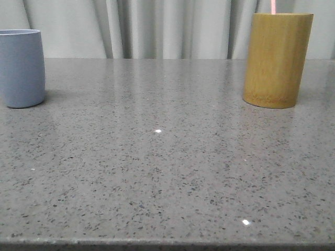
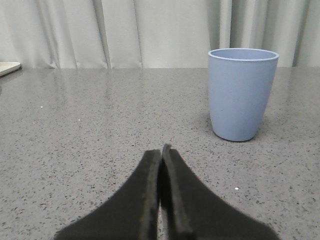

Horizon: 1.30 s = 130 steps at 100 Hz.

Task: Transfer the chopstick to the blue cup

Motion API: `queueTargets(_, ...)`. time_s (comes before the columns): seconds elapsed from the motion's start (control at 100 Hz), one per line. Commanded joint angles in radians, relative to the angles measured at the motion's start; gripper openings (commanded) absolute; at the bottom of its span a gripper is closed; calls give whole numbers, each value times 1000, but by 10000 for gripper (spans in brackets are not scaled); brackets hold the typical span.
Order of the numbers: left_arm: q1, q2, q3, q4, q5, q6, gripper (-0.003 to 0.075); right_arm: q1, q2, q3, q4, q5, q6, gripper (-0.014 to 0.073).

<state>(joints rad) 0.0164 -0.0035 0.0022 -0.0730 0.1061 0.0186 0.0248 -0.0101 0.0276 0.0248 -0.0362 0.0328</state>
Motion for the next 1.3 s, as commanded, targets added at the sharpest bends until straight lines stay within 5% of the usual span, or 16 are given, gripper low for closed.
queueTargets(0.0, 3, -35, 8, -4, -79, -3, -19, -7, -21, 1, -8, -78, -2, -69)
queueTargets(1.03, 3, -35, -9, -21, -106, -5, -19, -6, -21, -5, -8, -82, -2, -69)
queueTargets(1.29, 3, 37, -158, -66, -3, -7, -19, -5, -8, -155, -7, 140, 0, -60)
